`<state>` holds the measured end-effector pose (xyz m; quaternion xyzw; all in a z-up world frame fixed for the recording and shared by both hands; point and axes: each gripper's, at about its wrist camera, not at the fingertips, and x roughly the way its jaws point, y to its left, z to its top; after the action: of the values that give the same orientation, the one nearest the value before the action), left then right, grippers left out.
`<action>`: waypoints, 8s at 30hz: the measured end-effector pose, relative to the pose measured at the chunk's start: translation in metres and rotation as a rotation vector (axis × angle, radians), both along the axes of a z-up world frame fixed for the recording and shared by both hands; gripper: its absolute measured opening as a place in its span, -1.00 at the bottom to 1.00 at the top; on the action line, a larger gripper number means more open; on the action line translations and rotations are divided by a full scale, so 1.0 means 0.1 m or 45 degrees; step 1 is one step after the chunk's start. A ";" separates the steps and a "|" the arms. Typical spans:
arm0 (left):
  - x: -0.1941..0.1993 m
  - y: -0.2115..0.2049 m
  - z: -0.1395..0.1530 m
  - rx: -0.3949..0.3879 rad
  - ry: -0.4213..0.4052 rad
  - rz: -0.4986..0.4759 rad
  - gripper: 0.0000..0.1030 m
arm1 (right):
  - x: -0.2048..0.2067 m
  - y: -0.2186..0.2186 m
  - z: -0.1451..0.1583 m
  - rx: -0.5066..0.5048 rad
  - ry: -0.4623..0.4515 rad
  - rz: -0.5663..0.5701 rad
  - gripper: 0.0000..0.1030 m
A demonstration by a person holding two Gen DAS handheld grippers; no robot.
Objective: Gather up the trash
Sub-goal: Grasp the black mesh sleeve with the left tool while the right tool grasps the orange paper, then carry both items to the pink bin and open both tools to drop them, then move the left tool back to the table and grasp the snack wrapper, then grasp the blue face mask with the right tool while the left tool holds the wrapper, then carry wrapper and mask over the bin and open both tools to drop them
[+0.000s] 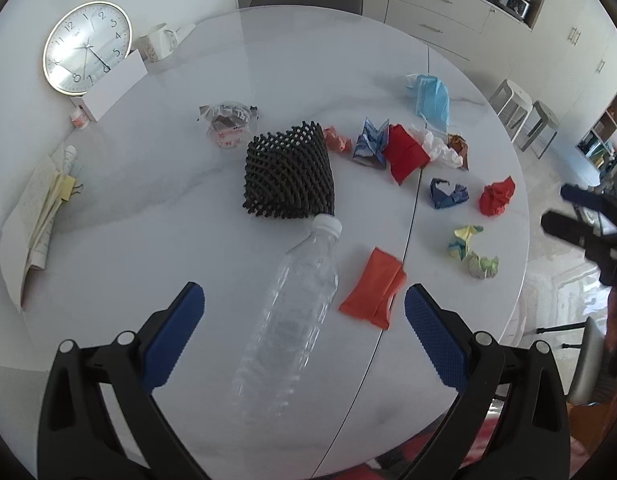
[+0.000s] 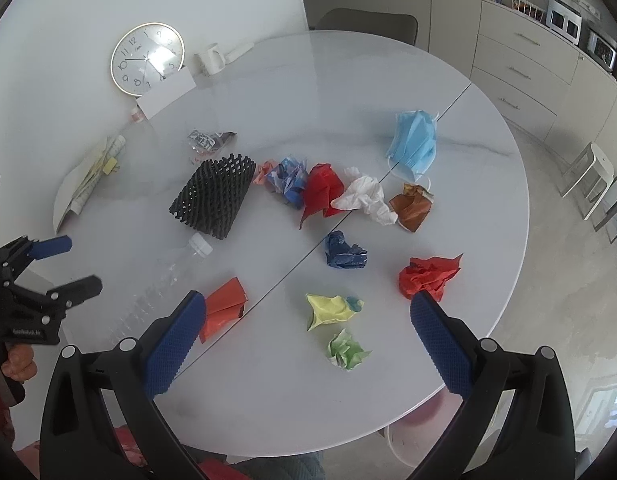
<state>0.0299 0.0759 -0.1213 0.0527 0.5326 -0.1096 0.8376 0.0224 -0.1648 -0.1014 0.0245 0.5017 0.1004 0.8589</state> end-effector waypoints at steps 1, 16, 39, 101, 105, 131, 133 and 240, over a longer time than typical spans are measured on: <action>0.12 -0.04 -0.01 -0.004 -0.005 -0.005 0.87 | 0.01 0.03 -0.02 0.000 0.008 -0.012 0.97; 1.68 -0.37 -1.02 0.027 0.199 -0.180 0.39 | -0.06 0.64 -0.28 -0.005 0.041 -0.340 0.97; 1.36 0.44 -0.25 -0.300 0.071 -0.320 -0.79 | 0.07 1.08 -1.47 0.259 0.381 -0.744 -0.24; -1.26 -4.34 -1.23 -0.083 0.434 -0.557 0.43 | -1.32 -3.39 -1.92 0.050 0.522 -0.438 -0.41; -1.28 -4.22 -0.95 -0.064 0.359 -0.517 0.55 | -1.26 -3.22 -1.98 0.084 0.531 -0.365 -0.41; -0.36 -2.64 0.03 -0.110 0.106 -0.216 0.67 | -0.02 -1.74 -0.50 -0.020 0.256 -0.170 0.89; -0.18 -2.45 0.08 -0.102 0.082 -0.194 0.67 | 0.20 -1.58 -0.41 -0.023 0.232 -0.160 0.90; -0.71 -2.65 -0.02 0.022 0.034 0.165 -0.58 | 0.22 -1.84 -0.19 0.030 0.229 0.352 -0.65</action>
<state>-0.0411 -0.1894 -0.1230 0.0238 0.5470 -0.0511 0.8352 0.0444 -0.3490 -0.1208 -0.0259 0.5738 0.2210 0.7882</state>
